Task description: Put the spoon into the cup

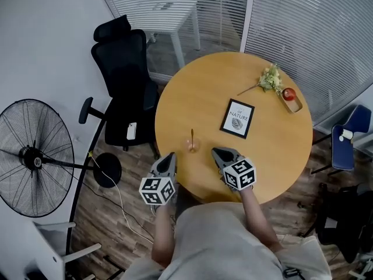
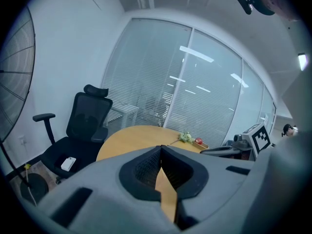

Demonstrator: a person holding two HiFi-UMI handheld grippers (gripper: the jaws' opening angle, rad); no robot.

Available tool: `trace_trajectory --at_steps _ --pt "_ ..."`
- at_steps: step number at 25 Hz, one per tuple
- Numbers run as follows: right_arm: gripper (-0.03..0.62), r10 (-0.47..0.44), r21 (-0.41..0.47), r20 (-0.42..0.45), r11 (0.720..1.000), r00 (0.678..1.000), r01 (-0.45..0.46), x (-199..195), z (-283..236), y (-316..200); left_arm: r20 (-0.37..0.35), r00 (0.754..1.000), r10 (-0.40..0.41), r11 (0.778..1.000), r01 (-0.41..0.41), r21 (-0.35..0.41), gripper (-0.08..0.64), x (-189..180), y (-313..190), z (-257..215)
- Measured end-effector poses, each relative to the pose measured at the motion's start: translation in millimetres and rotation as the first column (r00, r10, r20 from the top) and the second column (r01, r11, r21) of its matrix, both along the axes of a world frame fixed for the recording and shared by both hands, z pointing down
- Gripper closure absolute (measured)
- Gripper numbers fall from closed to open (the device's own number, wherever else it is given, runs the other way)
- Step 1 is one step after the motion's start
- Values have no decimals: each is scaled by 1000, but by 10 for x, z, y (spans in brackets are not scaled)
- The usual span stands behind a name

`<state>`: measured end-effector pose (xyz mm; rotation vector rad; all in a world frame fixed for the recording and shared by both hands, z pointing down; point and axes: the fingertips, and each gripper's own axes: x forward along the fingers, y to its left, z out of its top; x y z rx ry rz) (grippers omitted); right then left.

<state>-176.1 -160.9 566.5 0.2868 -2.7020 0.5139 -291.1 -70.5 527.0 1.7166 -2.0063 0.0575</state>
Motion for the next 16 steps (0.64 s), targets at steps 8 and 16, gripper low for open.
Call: trace_trajectory --at_steps 8,16 --pt "596 -7 3 1 1000 1000 7 -16 -8 25 0 1000 6 1000 -6 4 552 7 0 -13" --pt "596 -14 6 5 1000 1000 14 -27 -17 51 3 1000 8 1000 -8 9 552 9 16 -24"
